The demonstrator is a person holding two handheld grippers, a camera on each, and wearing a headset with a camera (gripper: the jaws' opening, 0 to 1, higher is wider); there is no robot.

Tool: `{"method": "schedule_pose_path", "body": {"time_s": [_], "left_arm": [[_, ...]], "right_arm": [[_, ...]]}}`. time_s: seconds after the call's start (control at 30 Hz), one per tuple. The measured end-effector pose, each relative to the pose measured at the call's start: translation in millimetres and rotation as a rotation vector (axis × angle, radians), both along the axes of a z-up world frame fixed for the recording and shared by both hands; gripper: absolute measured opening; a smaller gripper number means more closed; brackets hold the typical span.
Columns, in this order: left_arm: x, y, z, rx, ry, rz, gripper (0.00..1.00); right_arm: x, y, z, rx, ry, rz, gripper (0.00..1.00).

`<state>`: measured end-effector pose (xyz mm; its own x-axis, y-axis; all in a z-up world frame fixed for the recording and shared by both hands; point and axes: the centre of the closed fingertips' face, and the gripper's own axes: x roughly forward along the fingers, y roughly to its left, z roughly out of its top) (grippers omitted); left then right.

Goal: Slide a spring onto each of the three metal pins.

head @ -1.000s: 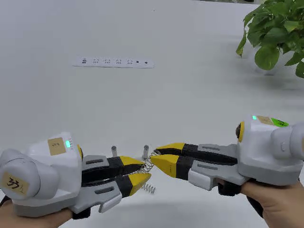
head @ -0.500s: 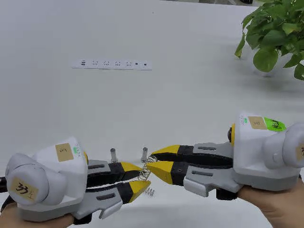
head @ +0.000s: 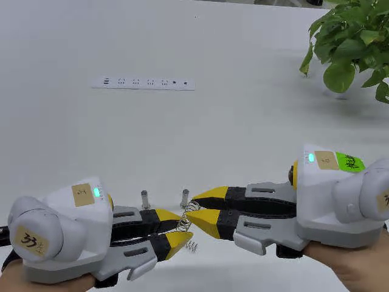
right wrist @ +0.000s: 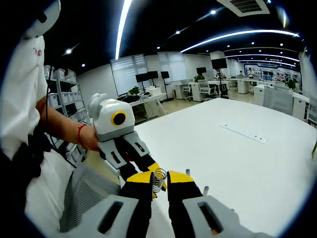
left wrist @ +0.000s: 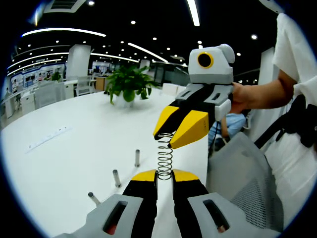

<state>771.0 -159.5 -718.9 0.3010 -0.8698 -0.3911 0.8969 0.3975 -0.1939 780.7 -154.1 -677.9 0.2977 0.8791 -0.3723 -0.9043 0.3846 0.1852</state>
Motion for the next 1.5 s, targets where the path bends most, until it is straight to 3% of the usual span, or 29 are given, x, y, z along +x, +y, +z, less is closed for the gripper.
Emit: {"method": "schedule_pose_path", "body": {"time_s": [0.33,0.57,0.83,1.13,1.23,1.5], "left_arm": [[-0.7,1.6,-1.6,-0.001,0.003,0.001,0.1],[-1.5,1.6,-2.9,0.006,-0.004,-0.009,0.1],[-1.7,0.7,-4.1,0.011,-0.02,-0.023,0.1],[-1.4,1.2,-4.7,0.015,-0.038,-0.032,0.1],[-1.6,1.3,-4.1,0.014,-0.043,-0.033,0.1],[-2.0,2.6,-4.7,0.012,-0.053,-0.038,0.1]], "right_arm": [[-2.4,0.8,-2.9,-0.022,-0.001,0.021,0.13],[-3.7,-0.1,-3.0,-0.063,-0.007,0.067,0.21],[-3.9,0.9,-0.4,-0.22,-0.052,0.274,0.28],[-13.5,11.2,-7.7,-0.411,-0.094,0.559,0.27],[-13.5,11.7,-10.7,-0.467,-0.116,0.618,0.26],[-15.9,14.7,-18.0,-0.554,-0.133,0.731,0.2]]}}
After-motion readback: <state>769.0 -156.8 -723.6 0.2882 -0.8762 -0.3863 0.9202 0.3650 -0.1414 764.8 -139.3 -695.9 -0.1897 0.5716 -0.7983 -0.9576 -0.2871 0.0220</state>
